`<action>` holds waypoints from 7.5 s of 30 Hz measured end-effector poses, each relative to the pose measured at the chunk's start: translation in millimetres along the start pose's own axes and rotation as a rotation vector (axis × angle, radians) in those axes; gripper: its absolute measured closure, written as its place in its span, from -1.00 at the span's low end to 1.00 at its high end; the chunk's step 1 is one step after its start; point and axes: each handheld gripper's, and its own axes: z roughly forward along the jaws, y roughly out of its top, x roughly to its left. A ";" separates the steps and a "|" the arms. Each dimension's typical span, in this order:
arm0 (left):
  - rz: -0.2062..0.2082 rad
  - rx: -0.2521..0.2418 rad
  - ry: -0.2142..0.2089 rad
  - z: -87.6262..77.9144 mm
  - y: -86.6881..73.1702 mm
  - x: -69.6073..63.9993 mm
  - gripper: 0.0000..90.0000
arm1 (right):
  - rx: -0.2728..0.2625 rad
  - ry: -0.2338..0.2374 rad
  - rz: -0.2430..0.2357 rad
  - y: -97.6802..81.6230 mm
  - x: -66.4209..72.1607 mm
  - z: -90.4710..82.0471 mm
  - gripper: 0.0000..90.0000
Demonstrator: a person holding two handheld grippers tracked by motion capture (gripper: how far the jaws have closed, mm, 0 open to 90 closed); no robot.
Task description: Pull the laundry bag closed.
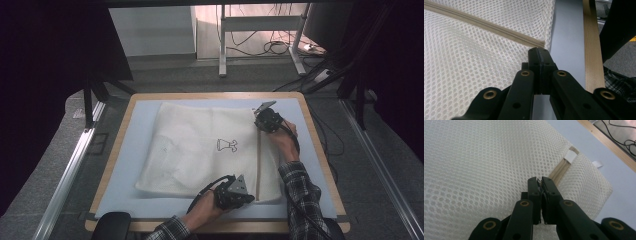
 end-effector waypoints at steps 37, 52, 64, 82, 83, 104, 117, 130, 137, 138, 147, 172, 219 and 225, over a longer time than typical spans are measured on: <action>-0.008 -0.001 -0.003 0.1 -0.1 0.4 1.00 | 0.073 -0.045 -0.117 -8.8 -1.0 -10.8 0.92; -0.007 -0.001 0.001 0.1 -0.1 -0.2 1.00 | 0.054 -0.093 -0.113 3.6 -8.4 1.7 0.92; -0.005 0.000 0.005 0.0 -0.1 -0.9 1.00 | 0.057 -0.124 -0.136 11.0 -12.2 9.6 0.92; 0.001 -0.005 0.013 0.3 -0.3 -2.3 1.00 | 0.071 -0.179 -0.080 22.9 -18.8 29.9 0.91; -0.001 -0.003 0.010 0.1 -0.4 -1.8 1.00 | 0.068 -0.177 -0.057 21.9 -18.4 31.4 0.91; -0.017 -0.018 0.068 -1.1 -0.6 -3.0 0.67 | 0.012 -0.150 0.021 13.7 -13.4 19.4 0.65; -0.035 -0.035 0.086 -8.4 6.3 -1.6 0.05 | -0.037 -0.102 0.097 3.4 -14.5 6.6 0.24; -0.069 -0.041 0.066 -13.6 3.3 -0.3 -0.44 | -0.077 -0.020 0.121 5.5 -0.5 -7.8 0.00; -0.086 -0.034 0.057 -18.4 -0.8 1.9 -0.54 | -0.081 0.019 0.138 7.1 8.0 -13.9 -0.18; -0.094 -0.039 0.058 -21.0 -1.8 2.6 -0.55 | -0.082 0.024 0.140 7.2 8.8 -14.9 -0.20; -0.125 -0.026 0.060 -31.8 -7.2 5.9 -0.75 | -0.084 0.042 0.174 6.6 16.2 -24.0 -0.48; -0.150 -0.020 0.105 -59.1 -18.6 13.2 -0.91 | -0.057 0.139 0.199 -1.3 38.7 -46.4 -1.00; -0.174 -0.024 0.287 -116.4 -62.9 21.5 -0.97 | -0.158 0.216 0.071 -32.6 115.4 -108.6 -1.00; -0.184 -0.044 0.297 -126.2 -67.6 20.9 -0.97 | -0.174 0.211 0.066 -41.2 121.8 -120.1 -1.00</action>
